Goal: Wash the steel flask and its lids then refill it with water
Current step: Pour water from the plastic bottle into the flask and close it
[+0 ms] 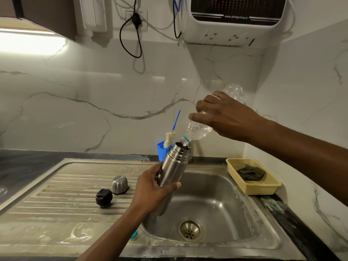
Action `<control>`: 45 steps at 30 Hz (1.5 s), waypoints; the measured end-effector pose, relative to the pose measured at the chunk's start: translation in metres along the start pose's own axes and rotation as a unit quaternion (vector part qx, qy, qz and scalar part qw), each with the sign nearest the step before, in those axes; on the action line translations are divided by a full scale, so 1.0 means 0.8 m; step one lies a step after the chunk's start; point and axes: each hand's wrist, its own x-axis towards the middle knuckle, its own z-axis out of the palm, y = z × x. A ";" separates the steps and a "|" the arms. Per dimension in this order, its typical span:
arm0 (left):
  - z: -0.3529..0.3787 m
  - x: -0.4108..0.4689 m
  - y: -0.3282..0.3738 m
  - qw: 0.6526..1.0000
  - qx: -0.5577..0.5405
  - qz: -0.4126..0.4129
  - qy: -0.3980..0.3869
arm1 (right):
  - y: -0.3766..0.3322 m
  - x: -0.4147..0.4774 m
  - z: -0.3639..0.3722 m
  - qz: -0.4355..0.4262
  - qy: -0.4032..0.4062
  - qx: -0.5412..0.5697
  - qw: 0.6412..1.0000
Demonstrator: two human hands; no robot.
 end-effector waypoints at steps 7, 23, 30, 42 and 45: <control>0.001 0.001 0.000 1.000 -0.005 0.001 0.000 | 0.000 0.001 -0.003 -0.002 0.005 0.002 1.000; 0.006 -0.004 0.000 1.000 -0.009 -0.006 -0.003 | -0.001 0.008 -0.011 -0.017 0.002 -0.010 1.000; 0.009 -0.004 -0.002 1.000 -0.010 -0.005 0.000 | -0.003 0.015 -0.017 -0.059 -0.002 -0.052 0.997; 0.000 -0.004 -0.007 1.000 -0.019 -0.007 0.018 | -0.014 0.013 -0.011 0.043 0.010 0.030 0.999; -0.011 -0.005 -0.009 0.999 -0.032 -0.024 0.027 | -0.031 0.008 -0.002 0.140 -0.004 0.149 0.979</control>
